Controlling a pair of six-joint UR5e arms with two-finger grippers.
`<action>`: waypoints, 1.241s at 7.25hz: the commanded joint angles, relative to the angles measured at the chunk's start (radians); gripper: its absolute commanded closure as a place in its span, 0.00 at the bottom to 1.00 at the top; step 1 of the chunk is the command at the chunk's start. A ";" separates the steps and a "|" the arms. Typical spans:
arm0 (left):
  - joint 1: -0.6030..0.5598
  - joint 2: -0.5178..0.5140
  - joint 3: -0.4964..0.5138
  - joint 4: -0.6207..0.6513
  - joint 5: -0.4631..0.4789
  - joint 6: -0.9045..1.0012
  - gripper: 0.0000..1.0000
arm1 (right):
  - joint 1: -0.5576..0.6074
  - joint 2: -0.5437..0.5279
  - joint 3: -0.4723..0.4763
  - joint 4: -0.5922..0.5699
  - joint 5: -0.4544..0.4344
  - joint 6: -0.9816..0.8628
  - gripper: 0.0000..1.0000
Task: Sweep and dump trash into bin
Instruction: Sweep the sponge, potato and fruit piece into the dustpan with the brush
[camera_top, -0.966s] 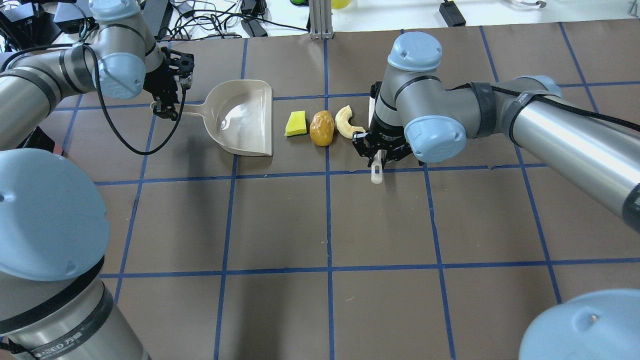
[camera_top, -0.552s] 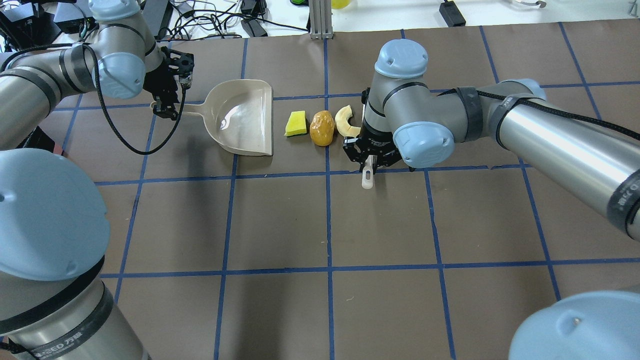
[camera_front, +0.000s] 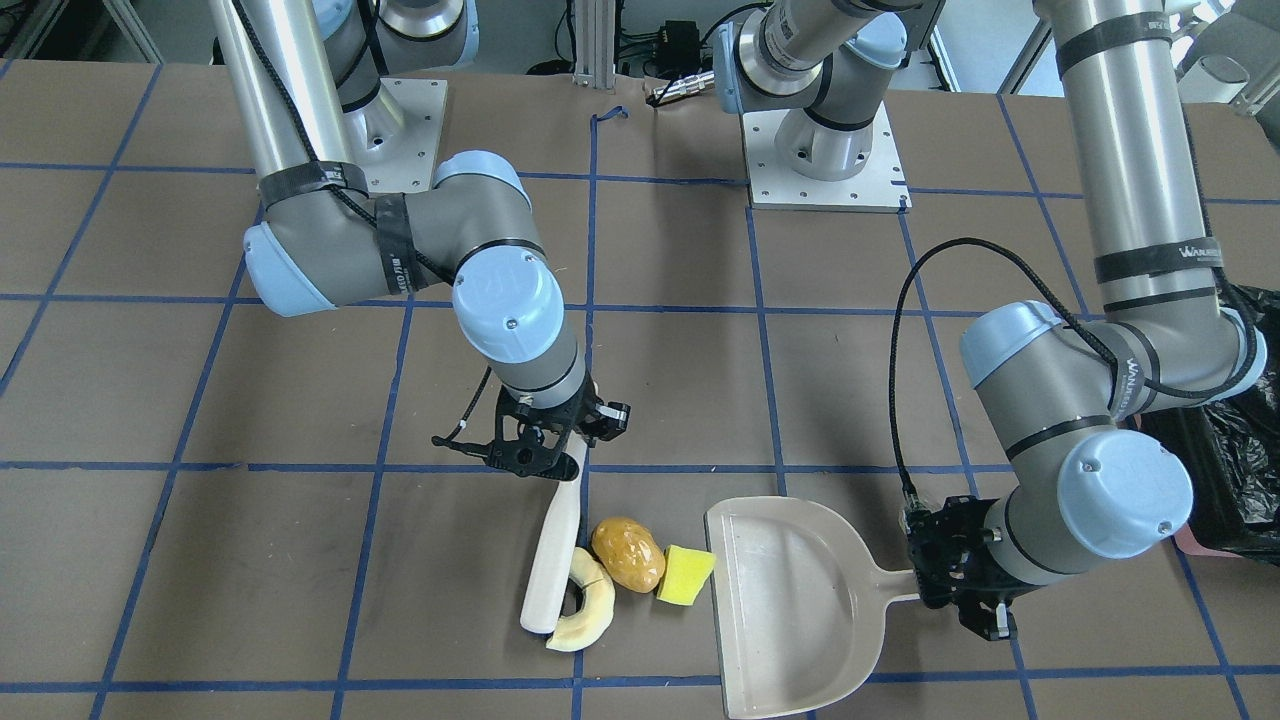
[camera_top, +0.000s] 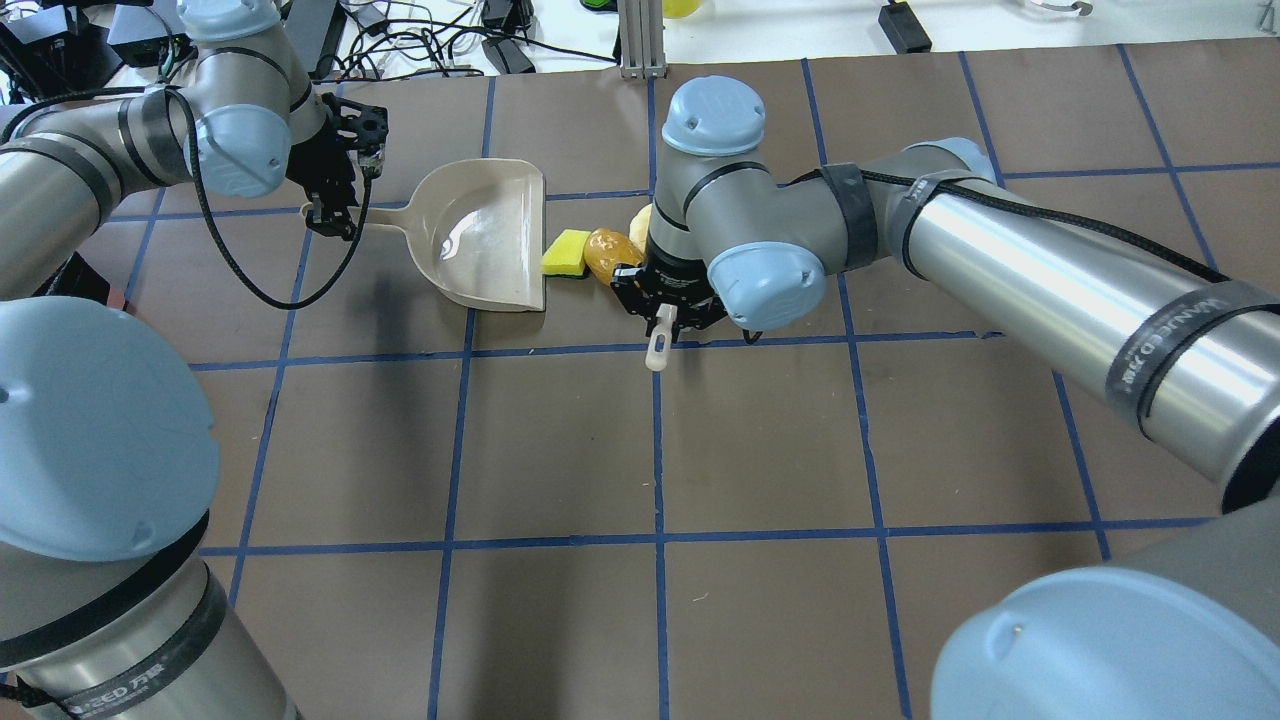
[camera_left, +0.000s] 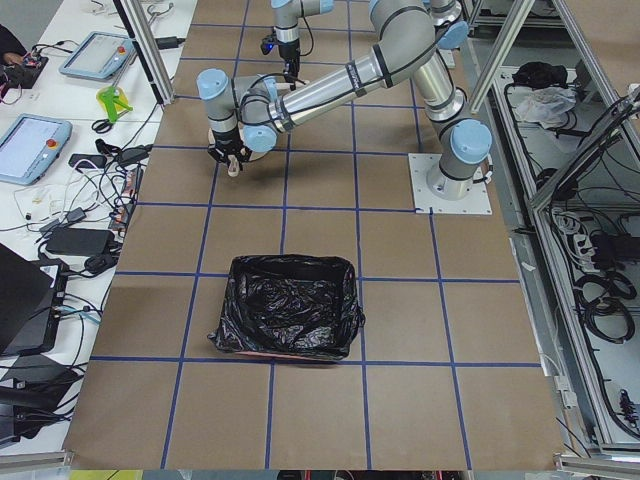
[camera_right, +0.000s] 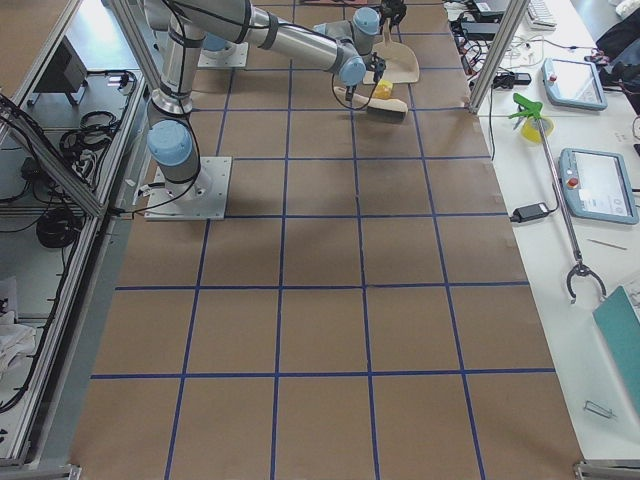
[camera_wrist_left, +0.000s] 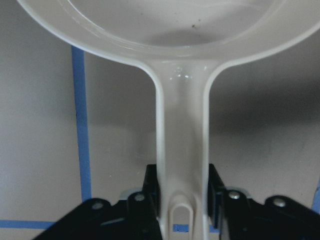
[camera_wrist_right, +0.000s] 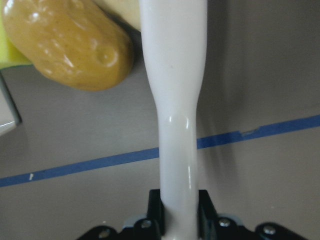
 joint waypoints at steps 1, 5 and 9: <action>0.001 0.000 0.000 0.000 -0.002 -0.001 0.97 | 0.067 0.044 -0.057 -0.002 0.028 0.103 1.00; 0.001 0.000 0.000 0.000 -0.002 -0.001 0.97 | 0.153 0.144 -0.192 -0.042 0.118 0.251 1.00; 0.001 0.002 -0.003 0.000 -0.003 0.003 0.97 | 0.199 0.184 -0.254 -0.110 0.213 0.361 1.00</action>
